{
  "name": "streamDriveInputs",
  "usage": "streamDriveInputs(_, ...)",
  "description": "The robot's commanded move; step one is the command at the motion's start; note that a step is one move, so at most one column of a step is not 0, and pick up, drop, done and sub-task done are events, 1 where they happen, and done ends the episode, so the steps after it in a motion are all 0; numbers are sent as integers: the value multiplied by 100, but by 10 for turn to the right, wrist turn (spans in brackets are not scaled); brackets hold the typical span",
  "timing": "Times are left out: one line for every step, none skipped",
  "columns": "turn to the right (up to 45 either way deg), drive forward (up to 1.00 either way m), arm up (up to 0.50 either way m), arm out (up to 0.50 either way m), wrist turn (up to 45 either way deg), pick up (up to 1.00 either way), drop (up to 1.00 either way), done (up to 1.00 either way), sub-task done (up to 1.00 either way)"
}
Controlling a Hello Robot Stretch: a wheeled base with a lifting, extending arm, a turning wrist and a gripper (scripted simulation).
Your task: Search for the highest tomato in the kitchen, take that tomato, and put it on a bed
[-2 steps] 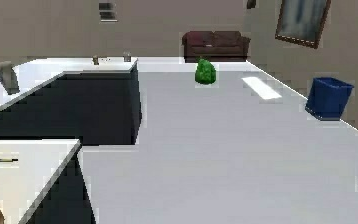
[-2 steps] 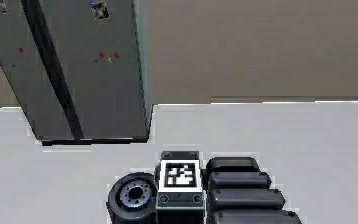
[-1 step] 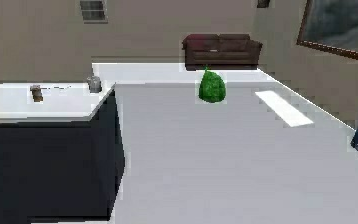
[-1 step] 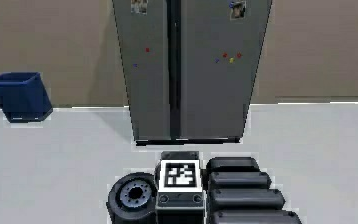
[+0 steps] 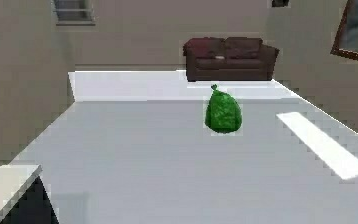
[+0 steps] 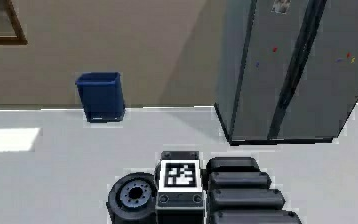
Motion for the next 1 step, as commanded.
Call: streamDriveInputs(-30,0,0,0,0,0,0,0,0)
